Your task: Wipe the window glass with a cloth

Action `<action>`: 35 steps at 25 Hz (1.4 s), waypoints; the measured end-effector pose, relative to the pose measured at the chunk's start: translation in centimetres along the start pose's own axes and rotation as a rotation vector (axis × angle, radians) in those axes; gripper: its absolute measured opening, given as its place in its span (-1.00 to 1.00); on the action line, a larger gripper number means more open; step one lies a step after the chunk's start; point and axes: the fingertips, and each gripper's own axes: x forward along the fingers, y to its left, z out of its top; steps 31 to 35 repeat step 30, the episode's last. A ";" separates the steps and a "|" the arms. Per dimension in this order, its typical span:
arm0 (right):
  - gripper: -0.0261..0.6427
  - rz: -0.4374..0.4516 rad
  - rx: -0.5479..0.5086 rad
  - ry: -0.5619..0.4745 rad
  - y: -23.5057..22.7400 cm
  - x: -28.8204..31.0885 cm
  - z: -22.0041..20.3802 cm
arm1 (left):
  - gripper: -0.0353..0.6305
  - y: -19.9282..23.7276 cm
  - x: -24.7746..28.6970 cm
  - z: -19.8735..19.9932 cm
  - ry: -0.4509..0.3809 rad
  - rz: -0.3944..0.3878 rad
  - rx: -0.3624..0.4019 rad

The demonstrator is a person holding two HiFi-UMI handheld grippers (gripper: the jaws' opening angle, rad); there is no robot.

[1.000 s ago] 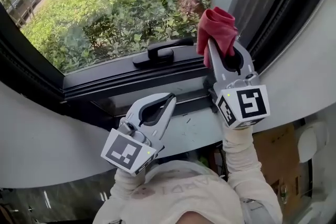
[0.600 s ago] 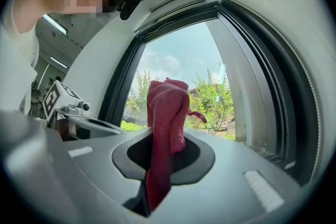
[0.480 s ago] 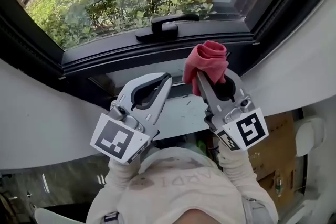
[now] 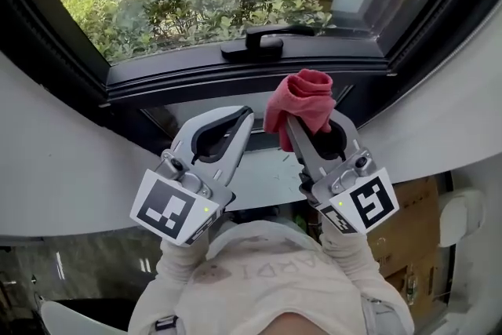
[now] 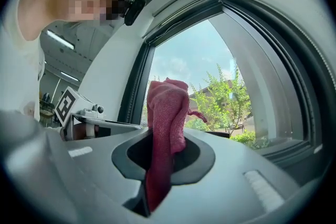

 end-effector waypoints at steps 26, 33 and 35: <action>-0.71 0.044 0.031 -0.003 2.2 1.3 0.2 | -0.89 0.3 -1.6 0.2 -0.006 0.013 -0.016; -0.71 0.042 0.027 -0.004 2.2 1.0 0.4 | -0.89 -0.1 -1.5 0.4 -0.006 0.004 -0.013; -0.71 0.042 0.027 -0.004 2.2 1.0 0.4 | -0.89 -0.1 -1.5 0.4 -0.006 0.004 -0.013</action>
